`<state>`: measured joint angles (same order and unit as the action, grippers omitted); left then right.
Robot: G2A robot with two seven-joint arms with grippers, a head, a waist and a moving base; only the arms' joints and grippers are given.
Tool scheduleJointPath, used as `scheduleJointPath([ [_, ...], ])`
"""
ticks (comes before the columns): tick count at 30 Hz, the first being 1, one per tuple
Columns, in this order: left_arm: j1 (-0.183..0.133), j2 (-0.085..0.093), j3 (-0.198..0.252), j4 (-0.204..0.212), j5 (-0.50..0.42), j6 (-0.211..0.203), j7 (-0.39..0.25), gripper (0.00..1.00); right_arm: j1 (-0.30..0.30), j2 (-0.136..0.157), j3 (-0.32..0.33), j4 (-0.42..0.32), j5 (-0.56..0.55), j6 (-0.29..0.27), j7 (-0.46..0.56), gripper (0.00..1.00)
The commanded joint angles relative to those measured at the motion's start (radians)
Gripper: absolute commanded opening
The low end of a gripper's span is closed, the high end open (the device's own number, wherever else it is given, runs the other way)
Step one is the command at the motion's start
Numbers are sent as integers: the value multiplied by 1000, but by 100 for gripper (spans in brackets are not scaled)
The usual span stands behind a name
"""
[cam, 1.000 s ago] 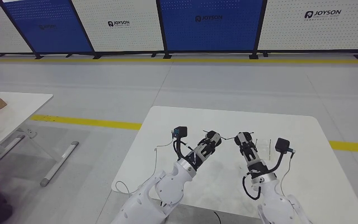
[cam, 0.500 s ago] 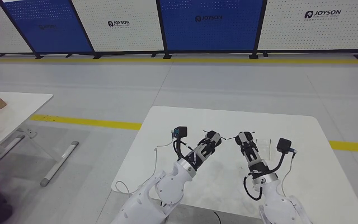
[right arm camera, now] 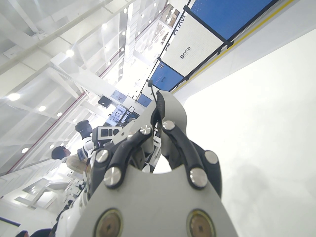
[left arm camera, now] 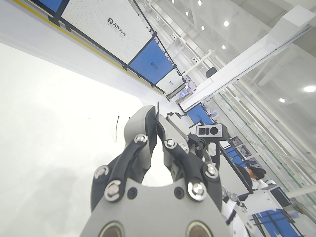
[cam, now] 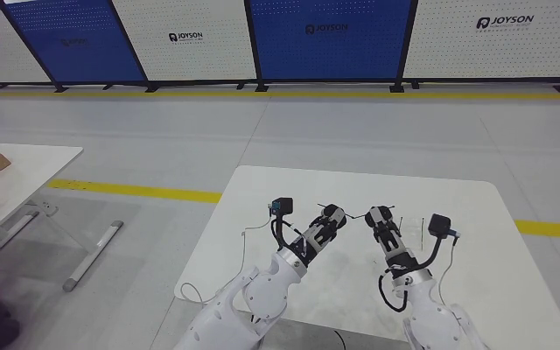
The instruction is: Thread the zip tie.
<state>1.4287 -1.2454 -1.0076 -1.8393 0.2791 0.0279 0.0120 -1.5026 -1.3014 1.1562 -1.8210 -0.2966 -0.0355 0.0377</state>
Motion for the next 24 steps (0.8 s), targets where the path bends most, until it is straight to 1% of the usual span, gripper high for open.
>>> scheduleJointPath([
  [1, 0, 0, 0, 0, 0, 0, 0, 0, 1, -1, 0, 1, 0, -2, 0, 0],
  [6, 0, 0, 0, 0, 0, 0, 0, 0, 1, -4, 0, 0, 1, -3, -7, 0],
  [9, 0, 0, 0, 0, 0, 0, 0, 0, -6, -4, 8, -4, 20, 12, -2, 0],
  [24, 0, 0, 0, 0, 0, 0, 0, 0, -6, -4, 8, -4, 20, 12, -2, 0],
])
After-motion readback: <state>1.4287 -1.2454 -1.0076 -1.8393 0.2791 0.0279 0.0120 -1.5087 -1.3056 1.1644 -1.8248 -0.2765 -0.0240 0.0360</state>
